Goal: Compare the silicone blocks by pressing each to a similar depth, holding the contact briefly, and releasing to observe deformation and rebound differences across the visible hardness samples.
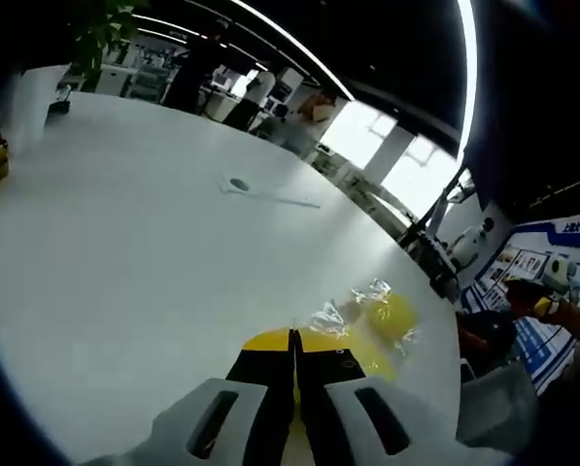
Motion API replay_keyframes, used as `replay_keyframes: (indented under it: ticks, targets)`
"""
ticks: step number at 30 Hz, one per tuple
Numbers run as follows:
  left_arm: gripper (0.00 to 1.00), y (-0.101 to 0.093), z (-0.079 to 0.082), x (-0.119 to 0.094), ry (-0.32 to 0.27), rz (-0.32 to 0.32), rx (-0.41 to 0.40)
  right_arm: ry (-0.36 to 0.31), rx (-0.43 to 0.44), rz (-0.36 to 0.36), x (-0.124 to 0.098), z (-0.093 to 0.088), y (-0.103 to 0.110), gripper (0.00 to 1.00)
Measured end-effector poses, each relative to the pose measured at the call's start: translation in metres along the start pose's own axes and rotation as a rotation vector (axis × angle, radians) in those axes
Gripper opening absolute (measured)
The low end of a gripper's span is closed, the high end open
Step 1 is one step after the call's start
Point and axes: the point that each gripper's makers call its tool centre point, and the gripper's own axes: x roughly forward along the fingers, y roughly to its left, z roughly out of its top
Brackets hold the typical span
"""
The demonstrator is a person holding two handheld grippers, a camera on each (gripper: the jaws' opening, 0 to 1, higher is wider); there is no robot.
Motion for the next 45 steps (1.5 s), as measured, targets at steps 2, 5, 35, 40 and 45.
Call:
replay_keyframes:
  ticks: [2,5,35,40,45]
  targets:
    - [0.0,0.002,-0.001,0.0,0.001,0.006,-0.004,-0.001,0.004,0.005,0.001,-0.001,0.001,0.6]
    - [0.0,0.005,-0.006,0.0,0.013,0.02,0.004,0.002,0.005,0.01,0.003,-0.003,0.001,0.59]
    - [0.26,-0.083,0.013,-0.117,-0.203,0.08,-0.009,-0.197,0.084,0.024,-0.056,0.013,-0.001,0.58]
    - [0.23,-0.13,0.019,-0.162,-0.304,0.042,-0.03,-0.223,0.059,0.051,-0.073,0.018,0.004,0.58]
    - [0.22,-0.161,0.018,-0.214,-0.419,0.058,-0.073,-0.25,0.039,0.071,-0.091,0.023,0.003,0.58]
